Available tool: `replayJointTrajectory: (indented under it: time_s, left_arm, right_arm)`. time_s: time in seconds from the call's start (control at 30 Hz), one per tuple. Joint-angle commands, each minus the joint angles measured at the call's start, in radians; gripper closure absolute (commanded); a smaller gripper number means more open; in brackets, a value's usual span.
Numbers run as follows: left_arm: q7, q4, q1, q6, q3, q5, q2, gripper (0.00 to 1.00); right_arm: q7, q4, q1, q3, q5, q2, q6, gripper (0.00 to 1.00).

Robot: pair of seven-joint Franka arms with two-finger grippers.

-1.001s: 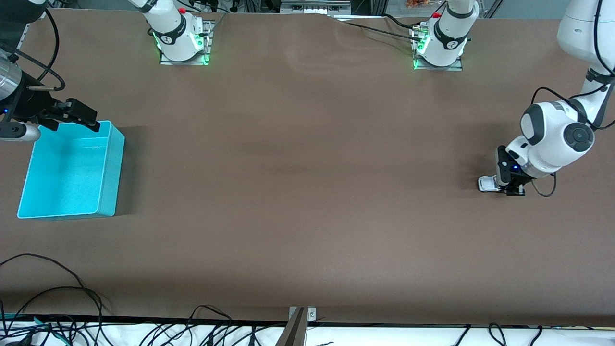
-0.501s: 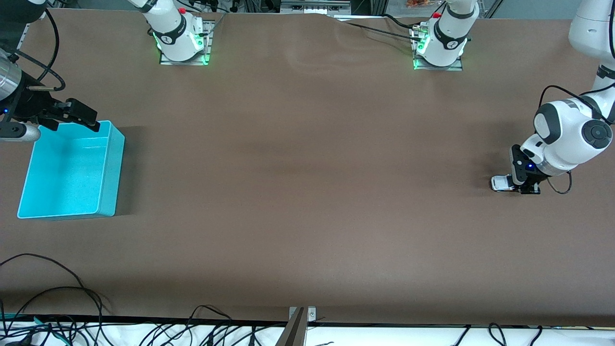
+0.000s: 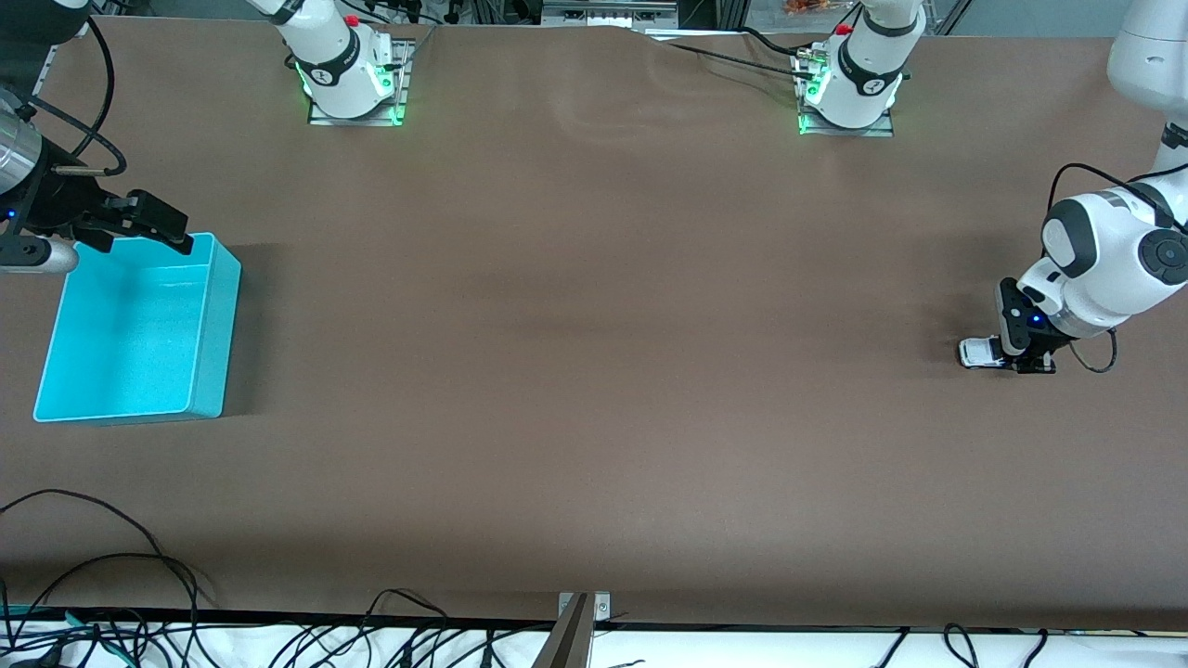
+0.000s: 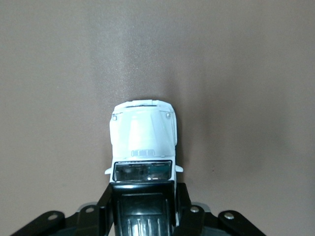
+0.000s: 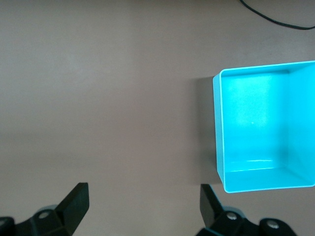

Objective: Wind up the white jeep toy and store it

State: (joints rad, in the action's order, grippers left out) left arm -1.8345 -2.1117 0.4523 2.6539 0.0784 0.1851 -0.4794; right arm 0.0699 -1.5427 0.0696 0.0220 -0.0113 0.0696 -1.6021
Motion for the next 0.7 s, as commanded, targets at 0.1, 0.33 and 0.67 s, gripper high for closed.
replayJointTrajectory:
  time_s: [0.1,0.33,0.67]
  left_arm:
    - [-0.022,0.073,0.014,-0.147,0.015,0.017,-0.016,0.00]
    - [-0.011,0.160,0.013,-0.293,0.050,0.016,-0.007,0.00]
    - [0.058,0.245,0.006,-0.417,0.098,0.016,-0.002,0.00]
  right_arm:
    - [-0.009,0.030,-0.005,0.001,-0.019,0.012,0.022,0.00]
    - [-0.009,0.030,-0.005,0.001,-0.019,0.012,0.022,0.00]
    - [-0.007,0.030,-0.005,0.001,-0.019,0.012,0.022,0.00]
